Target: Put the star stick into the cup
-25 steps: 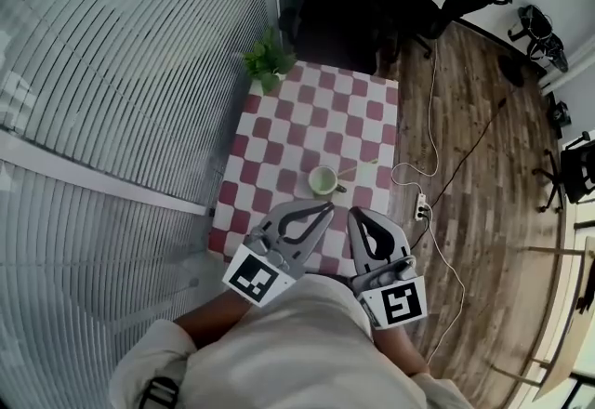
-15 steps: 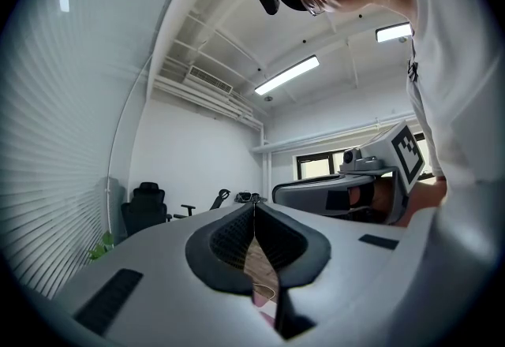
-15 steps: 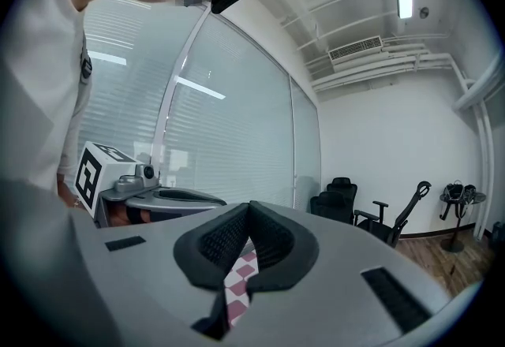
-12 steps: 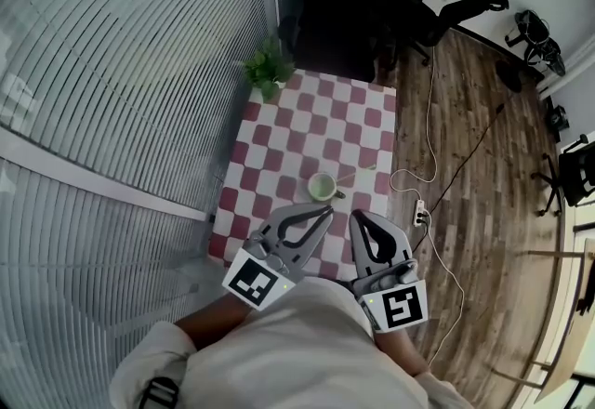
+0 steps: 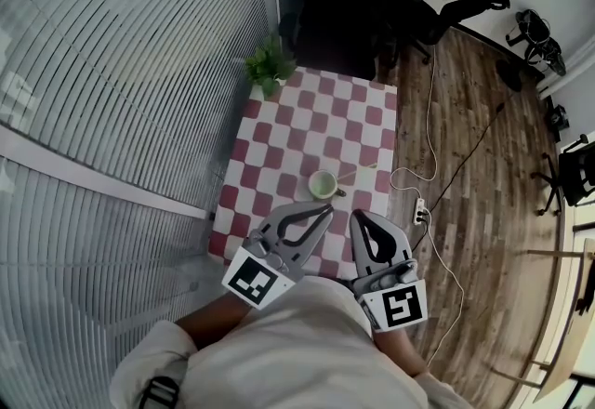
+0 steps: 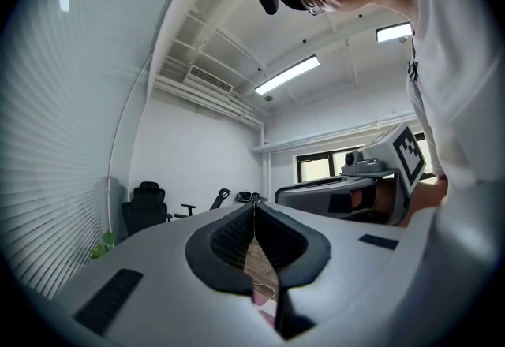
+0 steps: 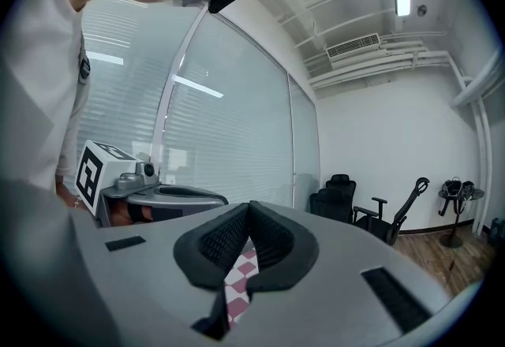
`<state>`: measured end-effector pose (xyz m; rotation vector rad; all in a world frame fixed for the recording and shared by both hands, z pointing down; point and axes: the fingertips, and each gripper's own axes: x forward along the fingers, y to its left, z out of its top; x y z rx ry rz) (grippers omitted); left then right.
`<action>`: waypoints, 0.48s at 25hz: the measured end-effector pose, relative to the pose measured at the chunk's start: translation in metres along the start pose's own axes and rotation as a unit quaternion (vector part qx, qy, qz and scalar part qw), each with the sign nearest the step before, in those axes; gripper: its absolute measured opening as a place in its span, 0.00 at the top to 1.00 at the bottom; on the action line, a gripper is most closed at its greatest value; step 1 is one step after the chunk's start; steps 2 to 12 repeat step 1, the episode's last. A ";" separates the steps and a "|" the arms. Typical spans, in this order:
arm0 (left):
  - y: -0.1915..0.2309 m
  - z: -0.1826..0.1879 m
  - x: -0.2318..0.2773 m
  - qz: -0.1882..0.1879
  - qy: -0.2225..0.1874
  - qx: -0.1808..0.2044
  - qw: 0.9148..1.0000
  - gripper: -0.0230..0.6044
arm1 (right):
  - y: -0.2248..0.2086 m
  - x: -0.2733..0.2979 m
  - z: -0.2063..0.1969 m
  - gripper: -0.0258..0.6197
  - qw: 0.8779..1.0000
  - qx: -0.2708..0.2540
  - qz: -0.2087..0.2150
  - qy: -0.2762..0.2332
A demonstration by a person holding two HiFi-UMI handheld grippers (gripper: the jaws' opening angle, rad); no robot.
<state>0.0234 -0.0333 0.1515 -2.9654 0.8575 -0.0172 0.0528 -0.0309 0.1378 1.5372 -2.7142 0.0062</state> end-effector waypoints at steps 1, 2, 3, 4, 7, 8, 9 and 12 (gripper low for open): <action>0.000 0.000 0.000 -0.001 0.001 0.003 1.000 0.91 | 0.000 0.000 0.000 0.91 1.000 0.000 0.000 0.000; 0.000 0.000 0.000 -0.001 0.001 0.003 1.000 0.91 | 0.000 0.000 0.000 0.91 1.000 0.000 0.000 0.000; 0.000 0.000 0.000 -0.001 0.001 0.003 1.000 0.91 | 0.000 0.000 0.000 0.91 1.000 0.000 0.000 0.000; 0.000 0.000 0.000 -0.001 0.001 0.003 1.000 0.91 | 0.000 0.000 0.000 0.91 1.000 0.000 0.000 0.000; 0.000 0.000 0.000 -0.001 0.001 0.003 1.000 0.91 | 0.000 0.000 0.000 0.91 1.000 0.000 0.000 0.000; 0.000 0.000 0.000 -0.001 0.001 0.003 1.000 0.91 | 0.000 0.000 0.000 0.91 1.000 0.000 0.000 0.000; 0.000 0.000 0.000 -0.001 0.001 0.003 1.000 0.91 | 0.000 0.000 0.000 0.91 1.000 0.000 0.000 0.000; 0.000 0.000 0.000 -0.001 0.001 0.003 1.000 0.91 | 0.000 0.000 0.000 0.91 1.000 0.000 0.000 0.000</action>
